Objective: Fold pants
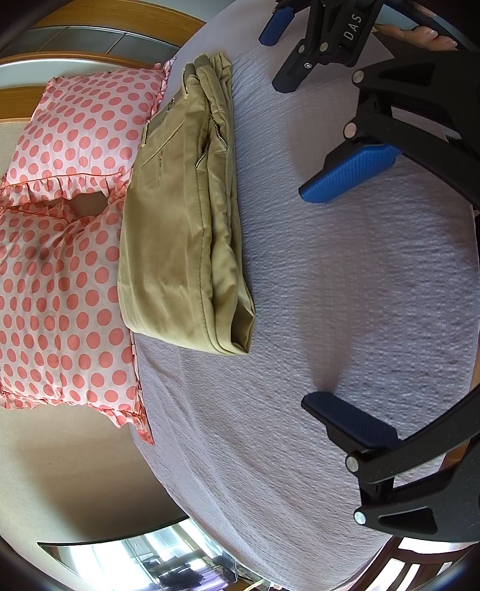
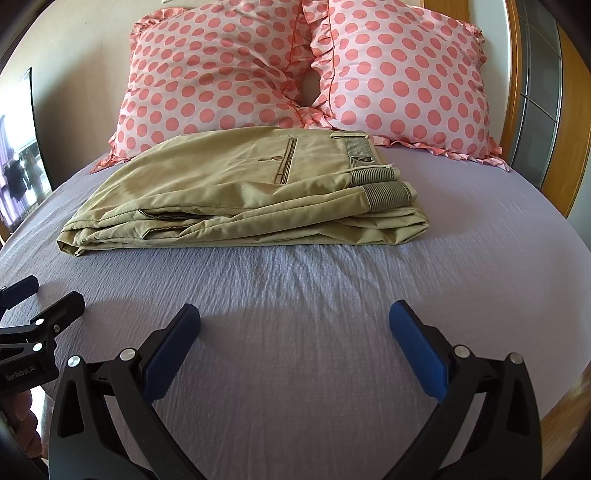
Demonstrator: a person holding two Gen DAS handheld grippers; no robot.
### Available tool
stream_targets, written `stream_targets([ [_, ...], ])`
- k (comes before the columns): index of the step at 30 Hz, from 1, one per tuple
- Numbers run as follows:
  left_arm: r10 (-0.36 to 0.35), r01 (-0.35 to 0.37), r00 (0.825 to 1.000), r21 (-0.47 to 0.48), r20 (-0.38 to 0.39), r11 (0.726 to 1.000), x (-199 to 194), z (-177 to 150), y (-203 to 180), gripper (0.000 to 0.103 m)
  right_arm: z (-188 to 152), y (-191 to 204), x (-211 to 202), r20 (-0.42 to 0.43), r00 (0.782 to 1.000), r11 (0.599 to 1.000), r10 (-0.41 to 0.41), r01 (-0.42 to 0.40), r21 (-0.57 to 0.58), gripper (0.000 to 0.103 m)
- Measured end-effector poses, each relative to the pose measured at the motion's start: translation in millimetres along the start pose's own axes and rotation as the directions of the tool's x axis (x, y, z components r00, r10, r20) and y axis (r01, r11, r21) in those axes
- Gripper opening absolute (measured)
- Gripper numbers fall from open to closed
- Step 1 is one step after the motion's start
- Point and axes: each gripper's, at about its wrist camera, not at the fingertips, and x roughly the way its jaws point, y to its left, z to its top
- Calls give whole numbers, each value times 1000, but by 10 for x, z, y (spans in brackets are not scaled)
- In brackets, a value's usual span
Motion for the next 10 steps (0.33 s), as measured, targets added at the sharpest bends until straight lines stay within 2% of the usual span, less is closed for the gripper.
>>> stream_targets([
  [10, 0, 0, 1000, -1, 0, 1000, -5, 3, -9, 101, 5, -3, 0, 2, 1000, 1000, 0, 0, 0, 102],
])
